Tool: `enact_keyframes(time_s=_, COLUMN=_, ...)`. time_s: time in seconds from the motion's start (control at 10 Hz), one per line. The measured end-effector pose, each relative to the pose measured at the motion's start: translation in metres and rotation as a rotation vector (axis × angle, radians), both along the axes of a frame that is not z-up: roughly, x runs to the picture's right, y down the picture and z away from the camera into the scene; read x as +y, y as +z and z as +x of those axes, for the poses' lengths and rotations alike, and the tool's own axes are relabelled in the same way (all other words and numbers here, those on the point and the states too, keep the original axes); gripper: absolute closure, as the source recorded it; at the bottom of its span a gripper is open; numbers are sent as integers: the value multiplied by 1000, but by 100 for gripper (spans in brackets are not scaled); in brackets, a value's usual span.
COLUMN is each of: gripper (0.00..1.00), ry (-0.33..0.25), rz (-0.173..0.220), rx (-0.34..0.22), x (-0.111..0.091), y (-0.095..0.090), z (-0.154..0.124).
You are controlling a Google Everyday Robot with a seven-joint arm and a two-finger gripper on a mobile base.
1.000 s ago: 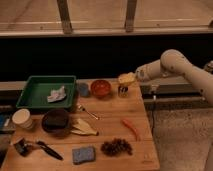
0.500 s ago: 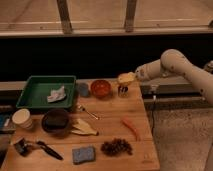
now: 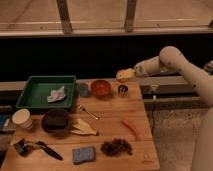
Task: Place apple in red bowl
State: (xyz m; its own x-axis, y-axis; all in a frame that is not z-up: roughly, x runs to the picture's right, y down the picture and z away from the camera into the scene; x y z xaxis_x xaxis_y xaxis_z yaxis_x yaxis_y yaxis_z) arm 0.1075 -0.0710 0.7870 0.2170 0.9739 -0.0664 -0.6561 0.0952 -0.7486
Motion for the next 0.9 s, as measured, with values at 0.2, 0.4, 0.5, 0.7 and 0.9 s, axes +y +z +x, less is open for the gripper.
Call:
enact_keyframes(time_s=0.2, gripper=100, ry=-21, rz=-8, rx=-6, x=-4, y=11, z=-3)
enact_keyframes(time_s=0.4, gripper=100, ry=-41, rz=-19, rx=-33, x=-6, y=22, z=-19)
enact_keyframes(time_s=0.5, gripper=100, ry=-48, rz=-25, rx=-49, x=-6, y=28, z=-26)
enact_keyframes(time_s=0.7, gripper=100, ry=-63, rz=-41, rx=-68, x=-3, y=43, z=-40)
enact_keyframes(time_s=0.9, gripper=100, ry=-70, rz=-4, rx=-55, x=0, y=56, z=-71)
